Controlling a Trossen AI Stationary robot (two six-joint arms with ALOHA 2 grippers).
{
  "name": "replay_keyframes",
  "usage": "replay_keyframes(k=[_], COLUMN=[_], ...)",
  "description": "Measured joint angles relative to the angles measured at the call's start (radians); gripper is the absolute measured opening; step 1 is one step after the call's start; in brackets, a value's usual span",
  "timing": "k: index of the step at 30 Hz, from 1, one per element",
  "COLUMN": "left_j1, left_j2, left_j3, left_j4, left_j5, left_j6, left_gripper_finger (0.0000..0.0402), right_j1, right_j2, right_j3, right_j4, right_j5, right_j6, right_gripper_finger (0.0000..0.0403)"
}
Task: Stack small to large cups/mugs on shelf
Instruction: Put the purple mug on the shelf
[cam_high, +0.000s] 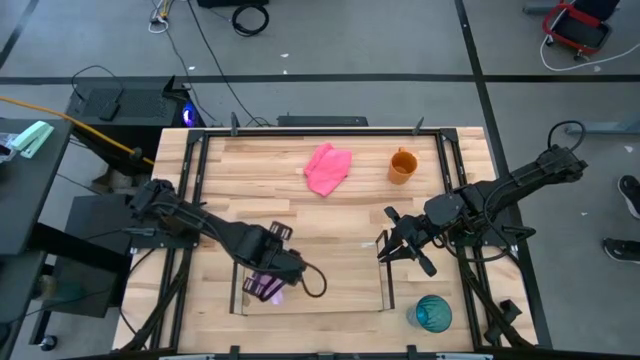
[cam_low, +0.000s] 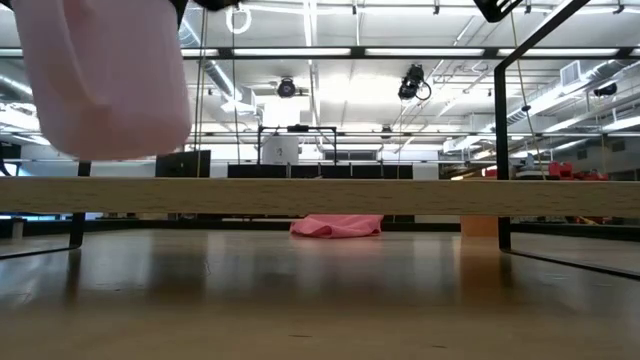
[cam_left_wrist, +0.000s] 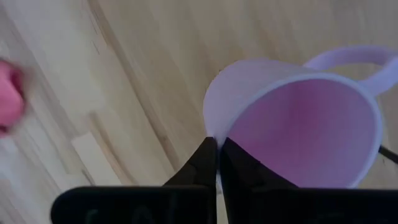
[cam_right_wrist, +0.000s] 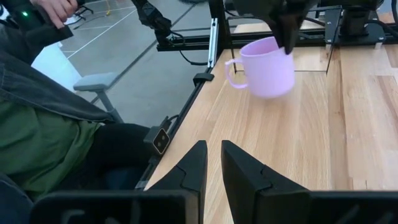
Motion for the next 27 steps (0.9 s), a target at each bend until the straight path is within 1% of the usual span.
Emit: replay_keyframes(k=[5, 15, 24, 27], left_j1=[0.002, 0.034, 0.042, 0.042], left_j2=[0.000, 0.020, 0.063, 0.069], left_j3=[0.008, 0.009, 0.005, 0.005], left_j4=[0.008, 0.026, 0.054, 0.037], left_j5=[0.000, 0.013, 0.092, 0.097], left_j6=[0.005, 0.179, 0.277, 0.306], left_gripper_finger=[0.0011, 0.0011, 0.0011, 0.0011], right_j1=[0.000, 0.000, 0.000, 0.000], right_j2=[0.000, 0.000, -0.001, 0.000], right_j3=[0.000, 0.000, 0.000, 0.000], right_j4=[0.000, 0.000, 0.001, 0.001], right_j5=[0.000, 0.000, 0.000, 0.000], right_j6=[-0.002, -0.009, -0.011, -0.011], right_gripper_finger=[0.0056, 0.0056, 0.0056, 0.0056])
